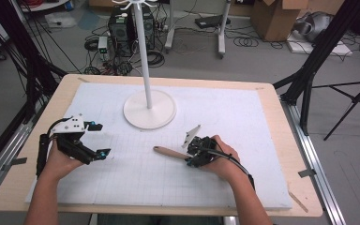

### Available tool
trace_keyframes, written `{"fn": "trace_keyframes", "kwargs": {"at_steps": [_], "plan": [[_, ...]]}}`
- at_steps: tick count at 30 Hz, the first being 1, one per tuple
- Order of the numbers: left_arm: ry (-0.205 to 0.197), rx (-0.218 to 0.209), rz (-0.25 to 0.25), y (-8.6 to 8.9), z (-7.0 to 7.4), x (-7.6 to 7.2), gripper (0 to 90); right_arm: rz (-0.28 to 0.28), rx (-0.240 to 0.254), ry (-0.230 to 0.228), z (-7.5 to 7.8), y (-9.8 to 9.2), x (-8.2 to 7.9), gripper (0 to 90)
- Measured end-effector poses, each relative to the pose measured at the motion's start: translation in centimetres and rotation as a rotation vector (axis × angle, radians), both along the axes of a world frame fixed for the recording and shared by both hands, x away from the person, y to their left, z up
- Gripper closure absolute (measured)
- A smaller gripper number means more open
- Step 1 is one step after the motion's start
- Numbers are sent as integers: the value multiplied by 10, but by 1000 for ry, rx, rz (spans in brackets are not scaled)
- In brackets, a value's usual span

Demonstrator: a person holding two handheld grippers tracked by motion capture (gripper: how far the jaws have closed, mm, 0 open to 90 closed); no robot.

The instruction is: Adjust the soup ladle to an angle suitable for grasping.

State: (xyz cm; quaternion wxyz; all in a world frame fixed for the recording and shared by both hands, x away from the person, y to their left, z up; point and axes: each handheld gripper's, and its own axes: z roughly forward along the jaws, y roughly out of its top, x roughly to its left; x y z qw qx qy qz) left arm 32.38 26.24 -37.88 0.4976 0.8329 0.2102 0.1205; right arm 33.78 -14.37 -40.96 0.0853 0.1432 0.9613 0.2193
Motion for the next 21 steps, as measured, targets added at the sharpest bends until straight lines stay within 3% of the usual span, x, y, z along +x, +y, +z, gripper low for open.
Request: {"fn": "trace_keyframes", "kwargs": {"at_steps": [3,6,11,15,21], "plan": [[-2,5,-3,0,0,0,17,-25,24,5,3,-4,0,563],[-2,2,-5,0,0,0,17,-40,87,20,10,-11,0,520],[-8,-3,-2,1,1,-1,17,-60,132,21,16,-19,0,469],[-10,-2,1,2,2,-1,17,-111,164,-29,22,-29,-1,397],[-16,-13,0,3,5,-2,17,-139,217,-59,29,-39,-3,316]]}}
